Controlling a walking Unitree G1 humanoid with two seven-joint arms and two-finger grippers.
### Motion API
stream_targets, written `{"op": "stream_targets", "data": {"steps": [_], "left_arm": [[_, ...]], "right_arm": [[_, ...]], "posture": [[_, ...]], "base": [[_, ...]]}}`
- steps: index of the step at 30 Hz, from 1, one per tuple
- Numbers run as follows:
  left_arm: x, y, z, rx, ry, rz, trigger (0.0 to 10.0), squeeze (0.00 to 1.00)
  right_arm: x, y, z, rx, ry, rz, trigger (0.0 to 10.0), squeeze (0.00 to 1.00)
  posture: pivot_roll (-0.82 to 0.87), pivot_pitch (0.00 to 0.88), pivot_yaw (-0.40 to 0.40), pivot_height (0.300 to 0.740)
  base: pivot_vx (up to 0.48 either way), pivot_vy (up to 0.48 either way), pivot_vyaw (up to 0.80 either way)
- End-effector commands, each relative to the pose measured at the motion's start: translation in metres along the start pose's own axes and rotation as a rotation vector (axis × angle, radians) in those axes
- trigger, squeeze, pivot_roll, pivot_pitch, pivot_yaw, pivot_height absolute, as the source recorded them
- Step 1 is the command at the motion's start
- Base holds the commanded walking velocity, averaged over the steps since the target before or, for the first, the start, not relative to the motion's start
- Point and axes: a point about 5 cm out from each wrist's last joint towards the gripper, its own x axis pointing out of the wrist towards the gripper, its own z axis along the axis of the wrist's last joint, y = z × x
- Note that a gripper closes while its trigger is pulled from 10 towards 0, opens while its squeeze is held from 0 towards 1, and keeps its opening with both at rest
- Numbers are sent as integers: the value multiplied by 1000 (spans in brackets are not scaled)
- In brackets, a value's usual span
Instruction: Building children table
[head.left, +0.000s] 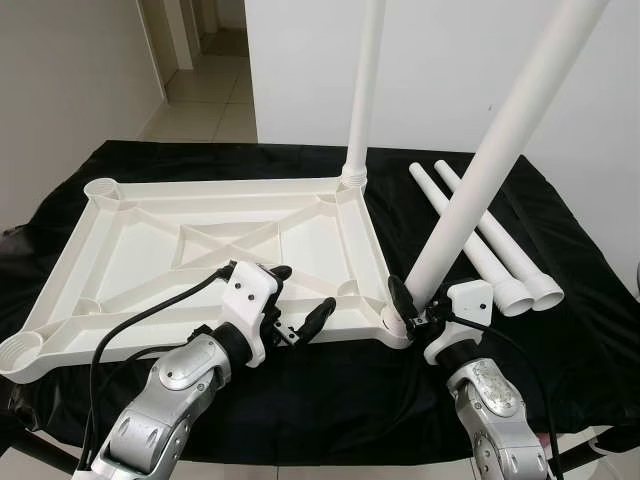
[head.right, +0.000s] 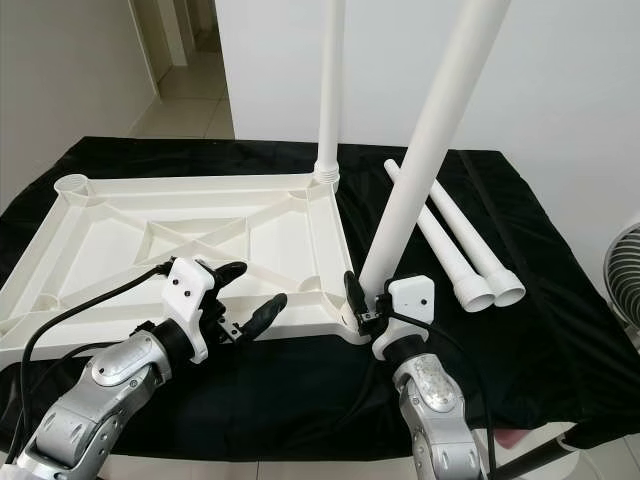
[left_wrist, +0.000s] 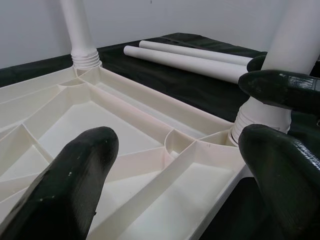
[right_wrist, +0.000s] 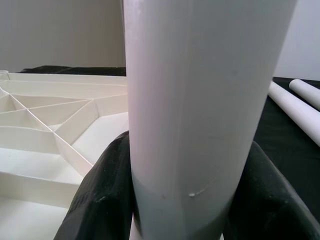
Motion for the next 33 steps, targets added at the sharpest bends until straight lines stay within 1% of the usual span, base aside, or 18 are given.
{"op": "stream_targets", "data": {"steps": [1, 2, 3, 9, 11, 16, 18, 19, 21, 22, 23, 25, 33], "left_arm": [[-1, -2, -2, -5, 13, -49, 10000, 0], [-2, -3, -2, -7, 13, -51, 10000, 0], [-2, -3, -2, -7, 15, -51, 10000, 0], [-3, -3, -2, -7, 18, -48, 10000, 0], [-3, -3, -2, -10, 19, -47, 10000, 0], [-4, -2, -3, -10, 22, -45, 10000, 0], [-4, -2, -3, -12, 22, -43, 10000, 0], [-4, -2, -3, -12, 22, -43, 10000, 0], [-4, -3, -2, -12, 21, -43, 10000, 0], [-4, -3, -2, -12, 21, -43, 10000, 0], [-4, -3, -3, -11, 21, -43, 10000, 0], [-4, -3, -3, -12, 22, -42, 10000, 0], [-4, -3, -3, -15, 22, -42, 10000, 0]], "right_arm": [[-6, -12, -23, -3, 142, -101, 10000, 0], [-5, -14, -23, 59, 153, -145, 10000, 0], [-5, -12, -23, 74, 151, -147, 10000, 0], [-4, -7, -24, 109, 152, -135, 10000, 0], [-4, -6, -22, 56, 139, -118, 10000, 0], [-4, -6, -20, 29, 138, -114, 10000, 0], [-3, -5, -17, -31, 131, -97, 10000, 0], [-3, -5, -17, -31, 131, -97, 10000, 0], [-2, -3, -16, -85, 133, -69, 10000, 0], [-2, -3, -16, -85, 133, -69, 10000, 0], [-2, -2, -16, -107, 135, -55, 10000, 0], [-3, -2, -17, -94, 143, -58, 10000, 0], [-5, -4, -18, -92, 148, -63, 10000, 0]], "posture": [[-16, 58, 37, 740], [-15, 67, 37, 740], [-15, 67, 37, 740], [-12, 73, 38, 740], [-12, 75, 39, 740], [-10, 80, 38, 740], [-12, 82, 39, 740], [-12, 82, 39, 740], [-12, 82, 39, 740], [-12, 82, 39, 740], [-12, 82, 39, 740], [-13, 84, 38, 740], [-15, 90, 37, 740]], "base": [[0, 0, 0], [0, 0, 0], [0, 0, 0], [0, 0, 0], [0, 0, 0], [0, 0, 0], [0, 0, 0], [0, 0, 0], [0, 0, 0], [0, 0, 0], [0, 0, 0], [0, 0, 0], [0, 0, 0]]}}
